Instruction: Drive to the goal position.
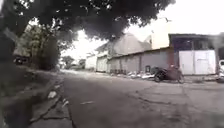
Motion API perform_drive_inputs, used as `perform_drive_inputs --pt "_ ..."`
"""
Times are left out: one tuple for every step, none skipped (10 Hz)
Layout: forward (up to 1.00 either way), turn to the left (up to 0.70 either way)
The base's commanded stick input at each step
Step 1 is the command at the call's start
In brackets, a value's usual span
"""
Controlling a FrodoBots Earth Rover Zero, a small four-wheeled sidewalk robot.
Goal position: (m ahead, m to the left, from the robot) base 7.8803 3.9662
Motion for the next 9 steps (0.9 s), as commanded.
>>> perform_drive_inputs --pt "0.70 0.35" --pt "0.70 0.19" --pt "0.70 0.04" --pt "0.70 0.01" --pt "0.70 0.01" --pt "0.70 0.01" --pt "0.70 0.00" --pt "0.70 0.02" --pt "0.70 0.02"
